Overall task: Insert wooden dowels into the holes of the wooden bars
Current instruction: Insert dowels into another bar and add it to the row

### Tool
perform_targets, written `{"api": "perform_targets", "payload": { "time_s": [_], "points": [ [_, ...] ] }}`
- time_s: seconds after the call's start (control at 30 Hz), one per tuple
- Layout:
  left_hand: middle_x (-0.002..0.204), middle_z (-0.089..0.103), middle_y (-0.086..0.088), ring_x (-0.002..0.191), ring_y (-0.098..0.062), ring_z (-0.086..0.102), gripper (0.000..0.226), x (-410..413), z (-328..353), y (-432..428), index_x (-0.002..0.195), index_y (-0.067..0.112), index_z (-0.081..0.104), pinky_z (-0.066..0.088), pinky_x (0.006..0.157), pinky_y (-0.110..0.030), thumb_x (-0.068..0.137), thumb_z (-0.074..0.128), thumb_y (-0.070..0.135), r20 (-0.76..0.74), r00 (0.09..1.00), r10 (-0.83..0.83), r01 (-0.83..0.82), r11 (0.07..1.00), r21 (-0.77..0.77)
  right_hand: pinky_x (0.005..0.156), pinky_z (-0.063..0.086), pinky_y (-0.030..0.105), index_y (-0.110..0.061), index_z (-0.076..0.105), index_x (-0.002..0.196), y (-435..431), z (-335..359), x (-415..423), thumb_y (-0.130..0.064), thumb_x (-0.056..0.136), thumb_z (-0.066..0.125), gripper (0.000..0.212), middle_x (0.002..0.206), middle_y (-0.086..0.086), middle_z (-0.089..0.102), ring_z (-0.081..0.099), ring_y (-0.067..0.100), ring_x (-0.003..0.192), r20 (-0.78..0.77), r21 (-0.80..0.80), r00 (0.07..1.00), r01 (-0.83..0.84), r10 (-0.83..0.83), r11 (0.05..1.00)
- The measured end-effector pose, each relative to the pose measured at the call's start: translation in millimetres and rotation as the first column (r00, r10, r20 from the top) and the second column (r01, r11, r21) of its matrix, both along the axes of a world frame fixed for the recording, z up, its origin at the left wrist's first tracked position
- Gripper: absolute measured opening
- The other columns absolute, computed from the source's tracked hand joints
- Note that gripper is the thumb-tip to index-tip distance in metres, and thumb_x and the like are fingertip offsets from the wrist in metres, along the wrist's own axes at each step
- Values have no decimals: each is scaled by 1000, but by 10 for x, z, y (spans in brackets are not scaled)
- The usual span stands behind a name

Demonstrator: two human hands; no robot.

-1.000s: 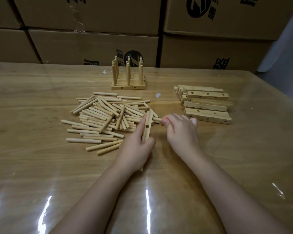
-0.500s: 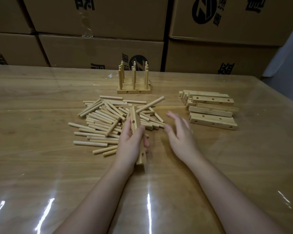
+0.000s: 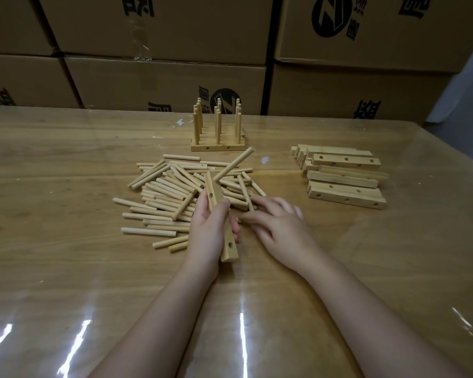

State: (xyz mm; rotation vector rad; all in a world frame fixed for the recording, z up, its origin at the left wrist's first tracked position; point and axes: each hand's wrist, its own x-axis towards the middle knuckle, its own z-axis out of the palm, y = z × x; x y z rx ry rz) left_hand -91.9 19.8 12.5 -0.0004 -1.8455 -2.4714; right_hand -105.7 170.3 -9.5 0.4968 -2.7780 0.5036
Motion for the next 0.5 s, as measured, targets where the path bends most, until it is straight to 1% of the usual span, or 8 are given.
{"api": "perform_targets", "payload": {
  "time_s": [0.07,0.13,0.17,0.27,0.33,0.4,0.5],
  "points": [
    [47,49,-2,41,-12,47,13,0,3,4,100,20,54,42,39,-21,98,44,12,-2,1000,-1,1,1000,4,103,18,35,-40,57,122,-10,-15,-5,-32,95,45,31,142,-18,40,25,11,133,38,44,999,1,-2,999],
    [48,49,-2,42,-11,48,14,1,6,4,101,21,54,43,39,-22,97,44,12,-1,1000,1,-1,1000,1,103,18,33,-33,59,121,-6,-24,-17,-30,94,46,30,138,-18,45,29,10,132,17,46,999,38,-39,998],
    [49,49,-2,42,-11,48,14,1,7,4,102,21,54,43,39,-22,97,45,12,-1,1000,0,0,1000,-3,101,20,31,-29,63,118,-3,-23,-20,-28,93,49,28,134,-16,50,33,10,129,-10,30,998,60,-60,998],
    [49,49,-2,42,-12,48,16,4,9,-1,106,22,54,42,40,-22,97,46,12,0,1000,-20,20,1000,-3,89,29,29,-20,69,97,26,-7,-24,-26,88,58,16,113,-6,62,46,16,112,-80,-50,985,150,-154,987],
    [49,50,-1,43,-12,47,21,8,13,-4,108,28,54,43,40,-22,96,46,12,-5,999,-47,47,999,-8,82,34,29,-21,62,88,36,6,-24,-31,86,60,10,99,-6,61,49,15,99,-69,-64,975,208,-212,976],
    [49,50,-1,43,-12,48,25,13,19,-5,107,33,53,43,41,-22,96,46,12,-14,998,-65,65,998,-19,73,35,27,-24,52,85,26,2,-28,-34,88,58,12,92,-8,56,48,12,90,-42,-58,972,227,-230,972],
    [51,50,-1,44,-11,49,25,12,16,-3,106,36,54,44,41,-22,97,46,14,-19,997,-71,71,997,-32,55,30,24,-26,41,87,22,4,-31,-31,91,54,15,80,-10,51,48,11,74,-33,-135,969,240,-246,961]
  ]
}}
